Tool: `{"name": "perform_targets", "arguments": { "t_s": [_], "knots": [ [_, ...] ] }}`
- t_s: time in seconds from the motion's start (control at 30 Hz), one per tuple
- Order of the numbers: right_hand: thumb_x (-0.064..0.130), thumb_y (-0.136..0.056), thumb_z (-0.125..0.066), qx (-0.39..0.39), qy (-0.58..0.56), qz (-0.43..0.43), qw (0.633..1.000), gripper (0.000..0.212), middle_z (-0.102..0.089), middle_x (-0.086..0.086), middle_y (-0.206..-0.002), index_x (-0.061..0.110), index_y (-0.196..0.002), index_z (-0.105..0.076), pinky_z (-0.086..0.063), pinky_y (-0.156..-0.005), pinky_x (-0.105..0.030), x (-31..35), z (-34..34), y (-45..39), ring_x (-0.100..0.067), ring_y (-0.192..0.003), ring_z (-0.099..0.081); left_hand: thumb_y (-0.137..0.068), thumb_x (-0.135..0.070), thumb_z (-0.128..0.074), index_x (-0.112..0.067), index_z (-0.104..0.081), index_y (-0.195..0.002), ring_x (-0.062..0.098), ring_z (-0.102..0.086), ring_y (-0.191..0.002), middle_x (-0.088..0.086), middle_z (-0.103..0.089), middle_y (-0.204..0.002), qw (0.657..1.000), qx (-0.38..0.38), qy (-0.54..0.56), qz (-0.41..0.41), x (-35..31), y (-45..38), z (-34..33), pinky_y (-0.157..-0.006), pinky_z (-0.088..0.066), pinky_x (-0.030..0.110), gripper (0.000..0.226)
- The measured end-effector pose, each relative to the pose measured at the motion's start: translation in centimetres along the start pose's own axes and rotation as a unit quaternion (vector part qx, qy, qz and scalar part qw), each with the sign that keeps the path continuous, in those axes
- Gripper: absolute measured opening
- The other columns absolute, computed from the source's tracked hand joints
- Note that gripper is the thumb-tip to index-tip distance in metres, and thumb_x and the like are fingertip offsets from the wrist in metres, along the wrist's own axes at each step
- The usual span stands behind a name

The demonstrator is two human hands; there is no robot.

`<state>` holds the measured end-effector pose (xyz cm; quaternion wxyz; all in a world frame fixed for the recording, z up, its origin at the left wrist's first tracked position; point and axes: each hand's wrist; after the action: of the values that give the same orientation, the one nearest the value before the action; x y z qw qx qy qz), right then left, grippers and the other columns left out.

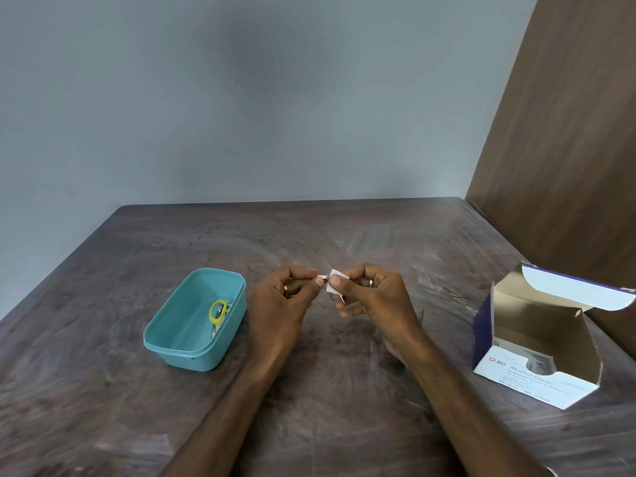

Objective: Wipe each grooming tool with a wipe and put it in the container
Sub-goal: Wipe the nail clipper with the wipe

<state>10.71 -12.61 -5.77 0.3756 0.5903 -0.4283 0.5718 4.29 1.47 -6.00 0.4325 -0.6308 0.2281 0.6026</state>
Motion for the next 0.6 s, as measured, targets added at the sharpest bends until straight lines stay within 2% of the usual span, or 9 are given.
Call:
{"name": "perform_targets", "arguments": {
  "t_s": [0.13,0.3,0.47,0.6],
  "knots": [
    [0.012,-0.081,-0.081,0.029,0.002,-0.001,1.0,0.013,-0.077,-0.011,-0.081,0.006,-0.089,-0.072,-0.059,-0.065,-0.036,0.1,0.2,0.1,-0.021,-0.072,-0.074,-0.084,-0.012,-0.076,-0.006,-0.072,-0.094,0.021,-0.075,-0.082,0.005,-0.078,-0.084,0.996,-0.006,0.085,0.033,-0.3,0.0,0.2,-0.067,-0.059,0.034,0.012],
    [0.007,-0.078,-0.082,0.053,-0.018,-0.033,0.998,0.015,-0.077,-0.016,-0.088,0.004,-0.091,-0.075,-0.061,-0.068,-0.037,0.1,0.2,0.2,-0.024,-0.081,-0.074,-0.084,-0.005,-0.073,-0.006,-0.067,-0.103,0.024,-0.075,-0.084,0.009,-0.077,-0.084,0.976,0.012,0.181,0.117,-0.3,-0.3,0.6,-0.071,-0.054,0.037,0.02],
    [0.016,-0.078,-0.08,0.103,-0.072,-0.099,0.987,0.02,-0.074,-0.012,-0.086,0.005,-0.091,-0.07,-0.06,-0.064,-0.038,0.2,0.3,0.1,-0.023,-0.075,-0.071,-0.082,-0.005,-0.073,-0.019,-0.067,-0.113,0.018,-0.066,-0.085,0.005,-0.071,-0.085,0.966,0.069,0.187,0.167,0.3,-0.8,0.9,-0.069,-0.053,0.035,0.034],
    [0.021,-0.075,-0.08,0.141,-0.101,-0.137,0.975,0.023,-0.072,-0.014,-0.085,0.008,-0.087,-0.065,-0.056,-0.056,-0.031,0.3,0.1,0.3,-0.021,-0.068,-0.068,-0.085,0.002,-0.068,-0.02,-0.066,-0.116,0.024,-0.057,-0.084,0.005,-0.062,-0.076,0.966,0.106,0.182,0.153,0.6,-1.0,1.0,-0.081,-0.051,0.045,0.037]
  ]
}}
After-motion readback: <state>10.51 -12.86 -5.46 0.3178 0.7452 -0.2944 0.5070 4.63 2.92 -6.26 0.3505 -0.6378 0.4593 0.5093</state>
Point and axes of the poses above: each hand's wrist, its own y-axis away from the middle knuckle, its own z-axis out of the back of the hand, x = y × z
